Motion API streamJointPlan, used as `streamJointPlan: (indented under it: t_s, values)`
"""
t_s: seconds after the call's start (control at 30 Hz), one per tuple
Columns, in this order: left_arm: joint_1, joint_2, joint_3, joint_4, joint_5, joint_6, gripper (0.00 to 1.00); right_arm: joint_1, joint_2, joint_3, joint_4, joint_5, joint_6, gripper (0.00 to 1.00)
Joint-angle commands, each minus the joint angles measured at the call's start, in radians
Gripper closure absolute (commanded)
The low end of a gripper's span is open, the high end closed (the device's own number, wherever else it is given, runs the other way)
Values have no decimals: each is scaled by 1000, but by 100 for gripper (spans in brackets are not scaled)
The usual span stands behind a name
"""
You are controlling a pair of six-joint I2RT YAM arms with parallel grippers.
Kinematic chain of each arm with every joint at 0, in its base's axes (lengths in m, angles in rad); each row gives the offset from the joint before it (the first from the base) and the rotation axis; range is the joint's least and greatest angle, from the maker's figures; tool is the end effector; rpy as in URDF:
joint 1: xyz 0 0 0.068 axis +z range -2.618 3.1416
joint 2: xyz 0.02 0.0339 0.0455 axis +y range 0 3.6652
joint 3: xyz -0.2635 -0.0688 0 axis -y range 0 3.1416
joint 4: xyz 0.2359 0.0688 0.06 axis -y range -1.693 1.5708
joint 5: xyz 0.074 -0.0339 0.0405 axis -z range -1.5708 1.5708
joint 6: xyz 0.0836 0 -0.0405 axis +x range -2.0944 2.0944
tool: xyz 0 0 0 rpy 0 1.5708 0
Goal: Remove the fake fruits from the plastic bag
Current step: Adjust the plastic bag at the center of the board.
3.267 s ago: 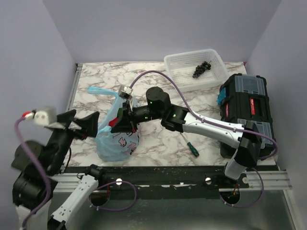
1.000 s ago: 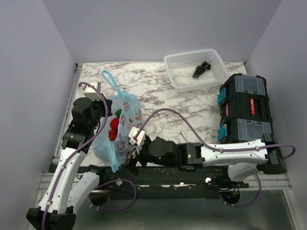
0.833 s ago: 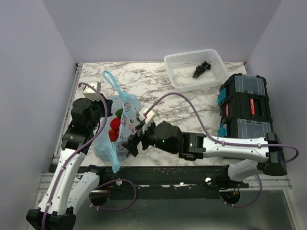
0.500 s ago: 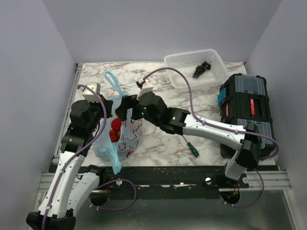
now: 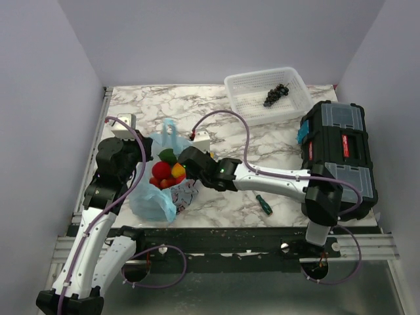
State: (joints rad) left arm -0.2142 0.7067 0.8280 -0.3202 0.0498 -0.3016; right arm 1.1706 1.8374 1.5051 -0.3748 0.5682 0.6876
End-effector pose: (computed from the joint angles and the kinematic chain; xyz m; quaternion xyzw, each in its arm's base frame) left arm 0.1954 -0.0468 0.3416 -0.0180 0.7735 -0.1801 0.6074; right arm 0.2136 0.3894 0.2536 -0.0946 0.8745 0.1695 0.4444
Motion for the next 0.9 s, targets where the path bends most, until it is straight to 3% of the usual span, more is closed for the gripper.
streamJointPlan:
  t_s: [0.0,0.2,0.5,0.63,0.73,0.87]
  values:
    - [2,-11,28,-46,-195,-20,100,7,-130,-180,37,106,-45,59]
    - [2,-13,34,-73,-301,-27,100,-3,-218,-331,68,176,-90,78]
    - [3,-58,18,-80,-456,-30,100,-100,-312,-417,57,173,-115,80]
    - [3,-61,8,-61,-413,-19,100,-109,-341,-424,95,82,-171,80]
    - [3,-59,0,-37,-293,6,100,-108,-341,-418,145,-67,-223,72]
    - [4,-56,0,-25,-174,42,100,-108,-332,-380,159,-181,-247,54]
